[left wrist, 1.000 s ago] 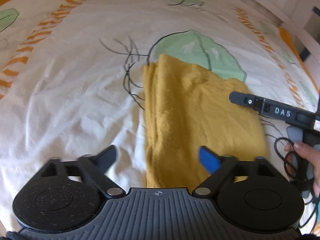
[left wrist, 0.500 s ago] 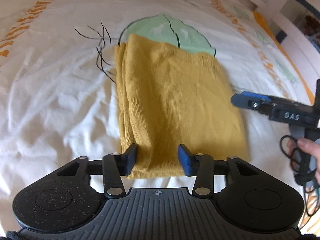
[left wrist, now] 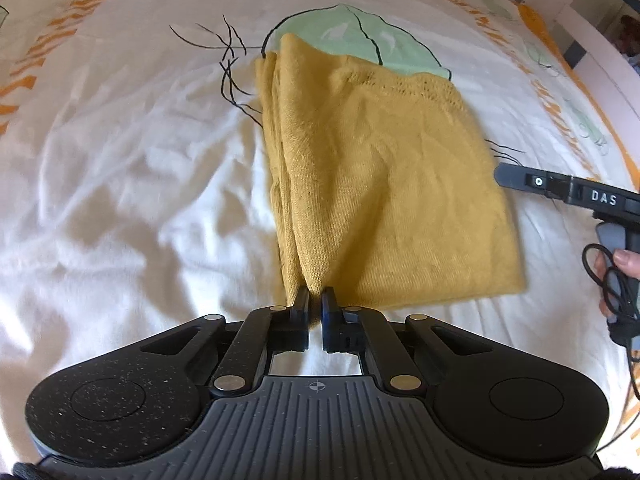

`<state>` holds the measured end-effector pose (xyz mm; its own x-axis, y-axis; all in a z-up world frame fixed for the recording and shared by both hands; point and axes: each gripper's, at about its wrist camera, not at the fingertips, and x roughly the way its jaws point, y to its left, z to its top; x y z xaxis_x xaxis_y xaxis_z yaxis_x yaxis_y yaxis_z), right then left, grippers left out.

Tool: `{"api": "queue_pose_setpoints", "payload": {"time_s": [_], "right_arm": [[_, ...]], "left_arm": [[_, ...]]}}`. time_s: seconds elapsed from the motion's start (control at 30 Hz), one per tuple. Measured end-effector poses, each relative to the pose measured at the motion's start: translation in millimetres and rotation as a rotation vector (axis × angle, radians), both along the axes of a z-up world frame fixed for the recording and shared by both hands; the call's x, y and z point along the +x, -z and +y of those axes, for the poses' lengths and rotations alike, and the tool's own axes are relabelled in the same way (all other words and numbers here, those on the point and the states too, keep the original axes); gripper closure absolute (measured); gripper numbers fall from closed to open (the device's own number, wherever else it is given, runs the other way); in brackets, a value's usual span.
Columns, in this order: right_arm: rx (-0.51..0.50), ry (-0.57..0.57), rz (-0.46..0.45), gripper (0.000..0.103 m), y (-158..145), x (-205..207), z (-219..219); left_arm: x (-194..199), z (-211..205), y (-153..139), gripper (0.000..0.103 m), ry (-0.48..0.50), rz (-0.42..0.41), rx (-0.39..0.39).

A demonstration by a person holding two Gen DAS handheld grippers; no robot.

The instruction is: Fold small clothes

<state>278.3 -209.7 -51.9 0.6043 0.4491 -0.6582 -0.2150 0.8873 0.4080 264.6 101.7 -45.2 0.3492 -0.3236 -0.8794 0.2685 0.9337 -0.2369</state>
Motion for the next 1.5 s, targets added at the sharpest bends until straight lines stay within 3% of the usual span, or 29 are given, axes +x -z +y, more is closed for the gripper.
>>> {"api": "queue_pose_setpoints", "payload": {"time_s": [0.13,0.17,0.2,0.27,0.4,0.5,0.6,0.8,1.0,1.1,1.2,1.5], "right_arm": [[0.017,0.015,0.006,0.029,-1,3,-6],[0.025,0.018,0.007,0.029,-2,4,-8],[0.033,0.021,0.009,0.027,-2,5,-10],[0.048,0.030,0.011,0.026,-2,7,-12],[0.095,0.058,0.019,0.024,-1,15,-18],[0.141,0.075,0.036,0.022,4,23,-24],[0.186,0.087,0.052,0.022,11,31,-29],[0.259,0.097,0.091,0.022,28,46,-33],[0.313,0.090,0.091,0.022,36,55,-32],[0.313,0.080,0.087,0.022,37,56,-30],[0.322,0.075,0.083,0.022,38,54,-33],[0.305,0.053,0.097,0.022,35,47,-33]], "left_arm": [[-1,4,-3,0.094,-0.020,-0.025,-0.038],[1,7,-4,0.085,-0.040,-0.028,-0.064],[3,13,-6,0.064,-0.075,-0.029,-0.091],[5,24,-8,0.044,-0.161,-0.045,-0.144],[13,33,-2,0.043,-0.227,-0.006,-0.219],[17,26,6,0.043,-0.212,0.021,-0.195],[18,17,11,0.040,-0.180,0.010,-0.168],[27,8,14,0.027,-0.182,-0.005,-0.194],[29,11,7,0.026,-0.172,-0.025,-0.253],[31,18,7,0.026,-0.200,0.011,-0.310],[30,23,12,0.026,-0.218,0.067,-0.309],[27,15,25,0.026,-0.164,0.194,-0.344]]}}
